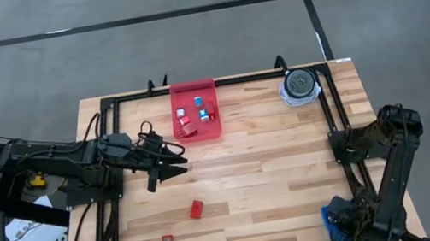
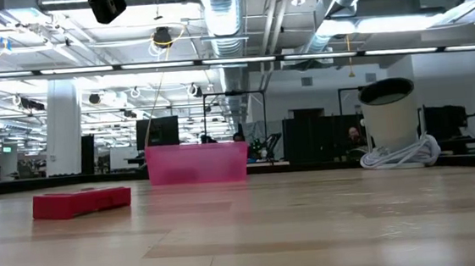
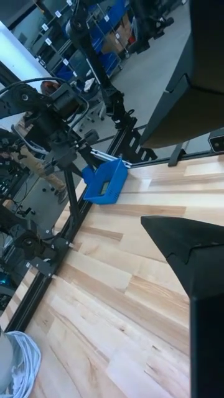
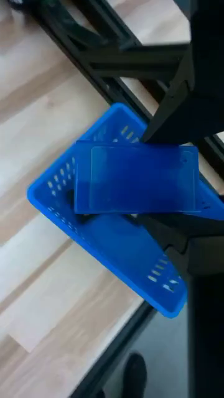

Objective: Pick & Place Office items
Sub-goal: Put the blue digital timer into the blue bin, then put the bottom red digital timer into the blue bin

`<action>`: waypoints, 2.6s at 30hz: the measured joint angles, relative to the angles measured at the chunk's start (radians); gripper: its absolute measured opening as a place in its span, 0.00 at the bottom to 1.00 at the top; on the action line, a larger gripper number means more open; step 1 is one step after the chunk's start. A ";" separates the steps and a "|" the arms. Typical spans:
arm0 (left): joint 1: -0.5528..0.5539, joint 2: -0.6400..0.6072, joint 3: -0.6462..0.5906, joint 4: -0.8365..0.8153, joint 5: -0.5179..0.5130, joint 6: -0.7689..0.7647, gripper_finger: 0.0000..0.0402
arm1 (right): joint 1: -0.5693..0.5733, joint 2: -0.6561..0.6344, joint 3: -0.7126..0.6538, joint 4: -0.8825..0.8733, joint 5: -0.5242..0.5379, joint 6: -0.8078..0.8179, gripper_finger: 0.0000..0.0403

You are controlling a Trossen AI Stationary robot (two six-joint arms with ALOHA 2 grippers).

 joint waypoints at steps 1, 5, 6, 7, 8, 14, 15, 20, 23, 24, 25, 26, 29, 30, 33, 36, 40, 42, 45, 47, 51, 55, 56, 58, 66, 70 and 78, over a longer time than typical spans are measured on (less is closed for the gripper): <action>0.000 0.000 0.000 0.002 0.000 0.000 0.46 | 0.000 0.003 -0.003 0.007 -0.007 0.001 0.39; 0.000 0.000 0.000 0.004 0.000 0.000 0.46 | 0.006 0.014 -0.045 0.060 -0.013 0.005 0.39; 0.000 0.000 0.000 0.004 0.000 -0.003 0.46 | 0.006 0.014 -0.066 0.096 -0.014 0.005 0.39; 0.000 0.000 0.000 0.004 0.000 -0.005 0.46 | 0.007 0.014 -0.085 0.131 -0.017 0.005 0.39; 0.000 0.000 0.000 0.004 0.000 -0.009 0.46 | 0.008 0.015 -0.104 0.164 -0.024 0.004 0.39; 0.000 0.000 0.000 0.004 0.000 -0.033 0.46 | 0.038 0.015 -0.175 0.228 -0.043 0.009 0.39; 0.000 0.000 0.000 0.004 0.000 -0.036 0.46 | 0.043 0.015 -0.180 0.228 -0.043 0.009 0.39; 0.000 0.000 0.000 0.006 0.000 -0.045 0.46 | 0.061 0.015 -0.203 0.267 -0.043 0.010 0.40; 0.000 0.000 0.000 0.006 0.000 -0.045 0.46 | 0.066 0.015 -0.212 0.283 -0.043 0.009 0.40; 0.000 0.000 0.000 0.007 0.000 -0.045 0.46 | 0.066 0.015 -0.212 0.284 -0.043 0.007 0.40; 0.000 0.000 0.000 0.007 0.000 -0.045 0.46 | 0.066 0.015 -0.212 0.284 -0.043 0.005 0.41; 0.000 0.000 0.000 0.007 0.000 -0.045 0.46 | 0.066 0.015 -0.212 0.284 -0.043 0.005 0.41; 0.000 0.000 0.000 0.007 -0.001 -0.045 0.46 | 0.067 0.015 -0.212 0.283 -0.043 0.004 0.44; 0.000 0.000 0.000 0.007 -0.002 -0.045 0.46 | 0.069 0.015 -0.212 0.282 -0.042 0.004 0.45; 0.000 0.000 0.000 0.008 -0.005 -0.045 0.46 | 0.072 0.015 -0.212 0.274 -0.042 0.004 0.48; 0.000 0.000 0.000 0.008 -0.005 -0.045 0.46 | 0.078 0.015 -0.212 0.267 -0.041 0.007 0.52; 0.000 0.000 0.000 0.008 -0.008 -0.044 0.46 | 0.078 0.015 -0.197 0.245 -0.034 0.008 0.55; 0.000 0.000 0.000 0.007 -0.011 -0.044 0.46 | 0.077 0.013 -0.178 0.235 -0.003 0.008 0.56; 0.000 0.000 0.000 -0.017 -0.013 -0.044 0.46 | 0.063 0.008 -0.135 0.207 0.076 0.001 0.56; 0.000 0.000 -0.001 -0.062 -0.013 -0.048 0.46 | 0.050 0.001 -0.107 0.186 0.138 0.001 0.55; -0.005 0.000 -0.001 -0.228 0.001 -0.055 0.46 | 0.024 -0.014 -0.065 0.140 0.265 0.001 0.54; -0.043 0.015 -0.001 -0.354 0.004 -0.079 0.46 | -0.011 -0.029 -0.044 0.113 0.355 -0.006 0.53; -0.059 0.025 -0.001 -0.382 0.007 -0.083 0.46 | -0.022 -0.033 -0.043 0.114 0.374 -0.011 0.53; -0.100 0.051 -0.001 -0.435 0.002 -0.104 0.46 | -0.046 -0.039 -0.039 0.114 0.405 -0.030 0.53; -0.343 0.261 -0.001 -0.471 0.044 -0.144 0.46 | -0.112 -0.056 -0.035 0.133 0.438 -0.100 0.53; -0.498 0.325 -0.001 -0.469 0.096 -0.013 0.46 | -0.111 -0.060 -0.020 0.127 0.472 -0.112 0.53; -0.675 0.401 -0.001 -0.362 -0.015 0.454 0.50 | -0.108 -0.060 -0.014 0.129 0.489 -0.103 0.53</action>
